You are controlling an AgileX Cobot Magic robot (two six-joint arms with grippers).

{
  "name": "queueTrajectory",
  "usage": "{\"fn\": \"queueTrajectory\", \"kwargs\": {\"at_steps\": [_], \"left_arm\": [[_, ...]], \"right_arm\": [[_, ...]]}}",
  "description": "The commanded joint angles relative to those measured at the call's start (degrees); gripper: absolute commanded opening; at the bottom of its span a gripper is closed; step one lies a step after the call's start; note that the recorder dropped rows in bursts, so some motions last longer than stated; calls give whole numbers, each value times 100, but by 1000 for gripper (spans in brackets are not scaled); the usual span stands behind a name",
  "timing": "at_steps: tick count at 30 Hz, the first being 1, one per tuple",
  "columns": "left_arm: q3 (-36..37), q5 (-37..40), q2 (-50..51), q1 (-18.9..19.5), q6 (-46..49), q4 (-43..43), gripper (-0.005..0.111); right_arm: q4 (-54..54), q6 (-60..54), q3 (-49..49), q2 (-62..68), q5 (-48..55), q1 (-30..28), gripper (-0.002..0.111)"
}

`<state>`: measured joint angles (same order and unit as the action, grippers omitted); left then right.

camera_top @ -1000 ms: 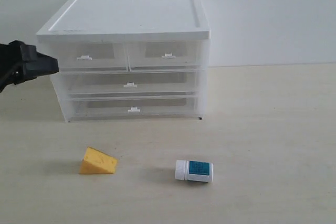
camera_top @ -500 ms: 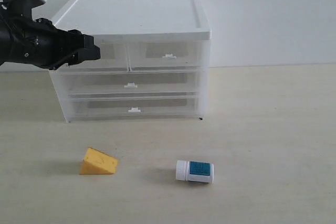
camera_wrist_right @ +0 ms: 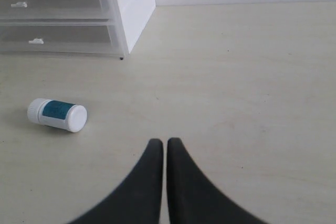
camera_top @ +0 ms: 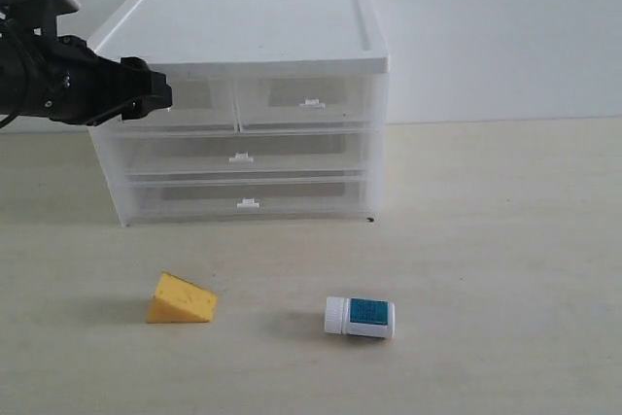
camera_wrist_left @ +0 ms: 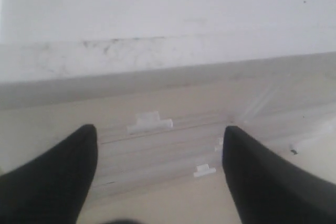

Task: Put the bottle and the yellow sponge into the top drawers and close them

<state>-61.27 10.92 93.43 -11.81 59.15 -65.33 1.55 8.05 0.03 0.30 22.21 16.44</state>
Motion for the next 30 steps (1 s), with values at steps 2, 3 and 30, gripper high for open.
{"fn": "queueTrajectory", "kwargs": {"at_steps": [2,3,30], "left_arm": [[-164,-128,5,-22,43,23,64],[-177,-128,21,-22,43,-2,64],[-499,19,443,-22,43,-76,64]], "right_arm": [[30,-24,-3,-30,-28,-37,0],[30,-24,-3,-30,-28,-37,0],[30,-24,-3,-30,-28,-37,0]]}}
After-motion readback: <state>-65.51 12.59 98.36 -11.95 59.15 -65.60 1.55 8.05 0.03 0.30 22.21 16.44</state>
